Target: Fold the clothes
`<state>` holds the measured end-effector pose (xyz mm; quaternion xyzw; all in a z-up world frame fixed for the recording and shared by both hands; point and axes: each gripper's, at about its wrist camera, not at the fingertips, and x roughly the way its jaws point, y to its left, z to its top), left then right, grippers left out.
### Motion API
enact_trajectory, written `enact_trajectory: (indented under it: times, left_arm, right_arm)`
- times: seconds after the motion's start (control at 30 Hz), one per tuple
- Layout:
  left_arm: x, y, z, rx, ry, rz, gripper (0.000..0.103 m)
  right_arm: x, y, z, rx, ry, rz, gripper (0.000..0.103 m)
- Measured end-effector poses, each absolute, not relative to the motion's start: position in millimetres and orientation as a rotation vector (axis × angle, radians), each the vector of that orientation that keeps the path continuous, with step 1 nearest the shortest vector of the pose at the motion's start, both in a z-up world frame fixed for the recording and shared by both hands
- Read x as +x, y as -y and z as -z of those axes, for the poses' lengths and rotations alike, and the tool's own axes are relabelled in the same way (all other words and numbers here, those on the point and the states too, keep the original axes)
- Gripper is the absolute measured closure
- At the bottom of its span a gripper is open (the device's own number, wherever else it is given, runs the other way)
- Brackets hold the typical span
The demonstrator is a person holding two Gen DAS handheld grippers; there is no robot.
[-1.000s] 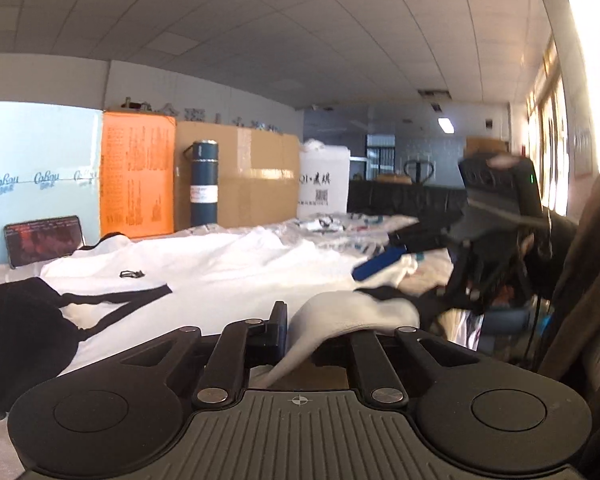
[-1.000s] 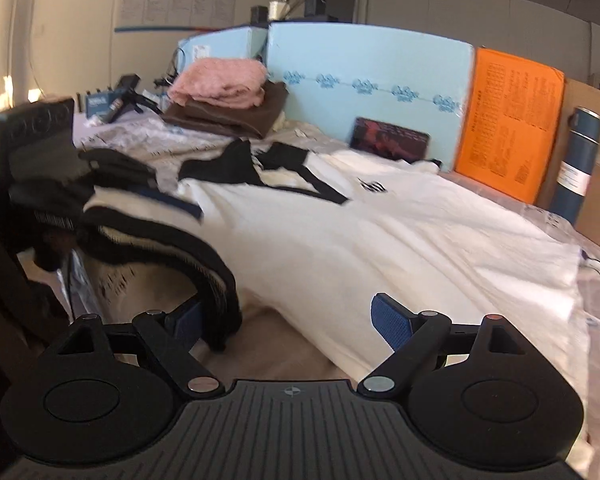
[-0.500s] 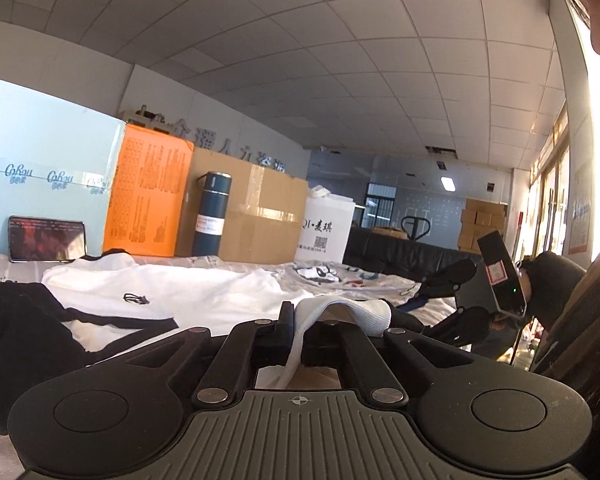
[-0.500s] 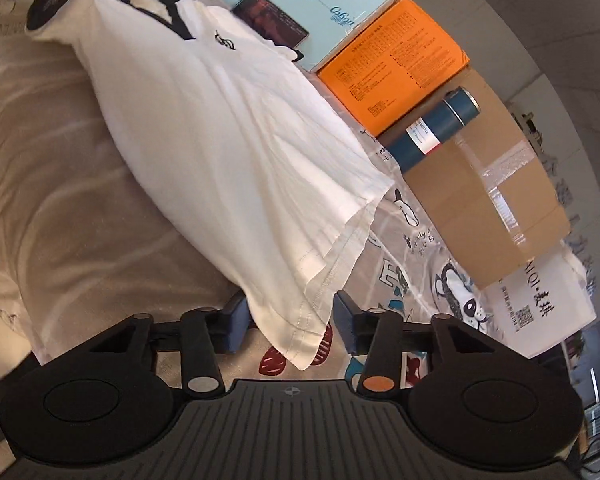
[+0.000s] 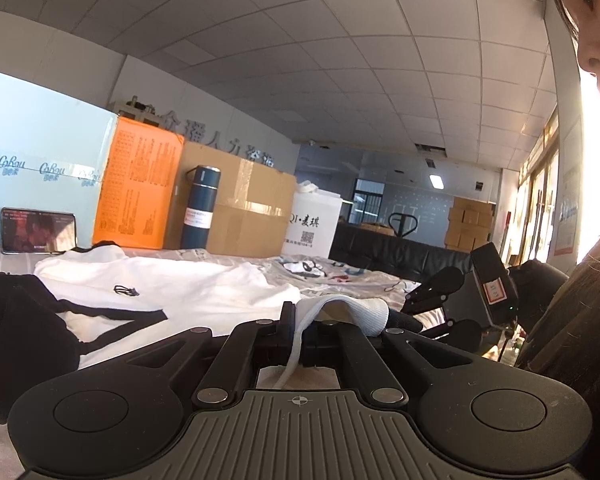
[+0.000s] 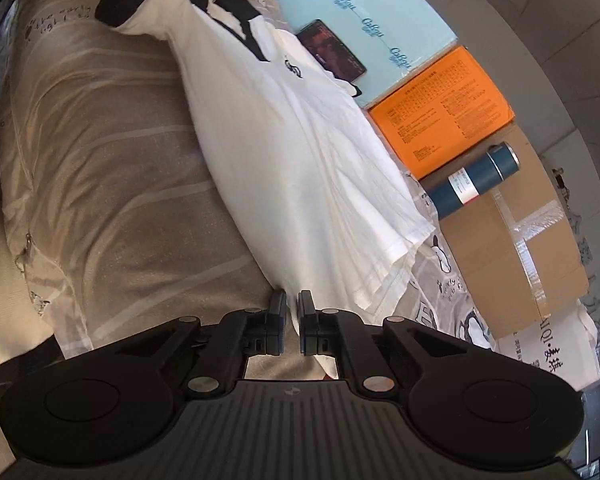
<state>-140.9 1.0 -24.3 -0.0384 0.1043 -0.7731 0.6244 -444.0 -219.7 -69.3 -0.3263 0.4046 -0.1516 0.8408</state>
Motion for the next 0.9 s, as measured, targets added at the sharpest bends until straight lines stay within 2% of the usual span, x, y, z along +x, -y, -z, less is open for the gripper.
enact_trajectory:
  times: [0.03, 0.1, 0.17, 0.2, 0.4, 0.63, 0.9]
  left_arm:
    - [-140.7, -1.3, 24.4, -0.091, -0.237, 1.772, 0.103]
    - [-140.9, -2.0, 23.5, -0.093, -0.230, 1.771, 0.103]
    - [-141.2, -2.8, 22.3, -0.090, -0.229, 1.774, 0.103]
    - [-141.1, -3.5, 21.9, -0.085, -0.232, 1.779, 0.103]
    - [-137.6, 6.1, 24.8, 0.021, -0.311, 1.805, 0.103]
    - [-109.7, 30.5, 3.4, 0.039, -0.253, 1.587, 0.102]
    - [-65.9, 89.7, -6.0, 0.119, -0.374, 1.491, 0.100]
  right_arm:
    - [-442.0, 223.8, 69.8, -0.693, -0.854, 0.319, 0.091]
    - [-440.6, 236.2, 64.5, -0.637, -0.850, 0.334, 0.087]
    - [-440.9, 245.5, 58.5, -0.575, -0.861, 0.332, 0.091]
    - [-443.4, 245.5, 54.8, -0.549, -0.873, 0.318, 0.100]
    - [-456.9, 239.4, 41.7, -0.461, -0.854, 0.261, 0.100]
    - [-441.3, 262.1, 20.7, -0.467, -0.787, 0.255, 0.100]
    - [-407.7, 311.9, -1.8, -0.378, -0.776, 0.180, 0.100]
